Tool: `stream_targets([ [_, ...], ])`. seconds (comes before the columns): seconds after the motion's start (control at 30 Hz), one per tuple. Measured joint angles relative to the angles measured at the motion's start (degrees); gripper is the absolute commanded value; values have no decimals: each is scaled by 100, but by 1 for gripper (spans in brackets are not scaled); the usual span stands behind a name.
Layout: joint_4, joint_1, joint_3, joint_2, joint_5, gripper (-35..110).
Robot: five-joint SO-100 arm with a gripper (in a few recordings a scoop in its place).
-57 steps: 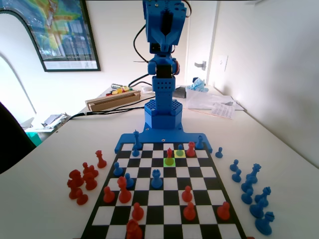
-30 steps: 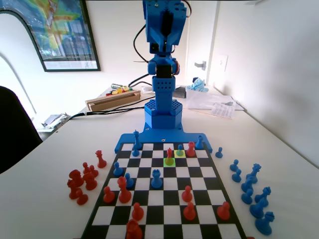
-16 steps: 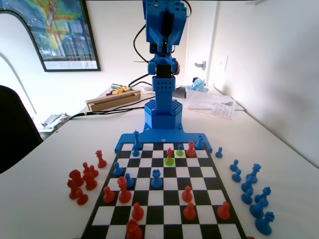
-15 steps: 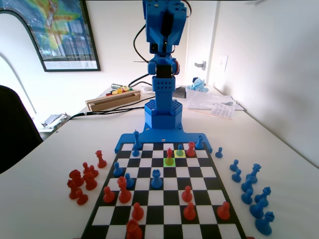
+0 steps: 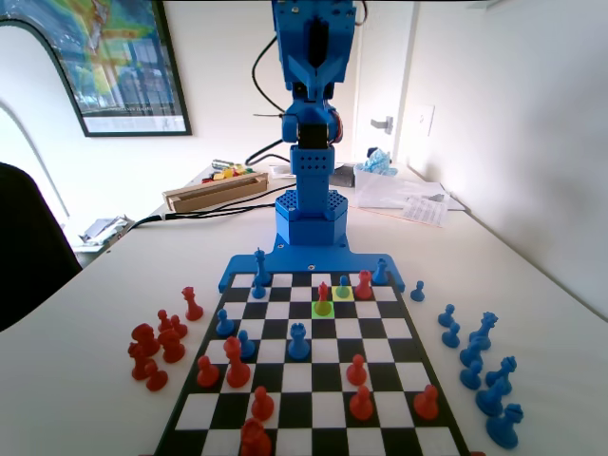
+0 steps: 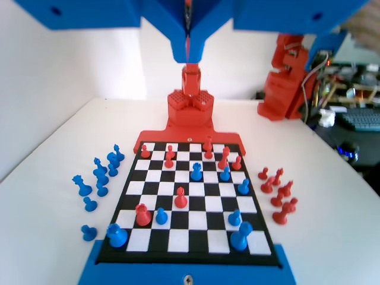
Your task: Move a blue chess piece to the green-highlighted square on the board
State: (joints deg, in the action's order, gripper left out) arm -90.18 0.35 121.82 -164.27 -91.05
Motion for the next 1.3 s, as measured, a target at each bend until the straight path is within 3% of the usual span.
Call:
stream_targets([
  [0.67, 1380, 765, -475, 3586, 1846, 1],
  [1.3, 3700, 738, 905, 5502, 3155, 2],
])
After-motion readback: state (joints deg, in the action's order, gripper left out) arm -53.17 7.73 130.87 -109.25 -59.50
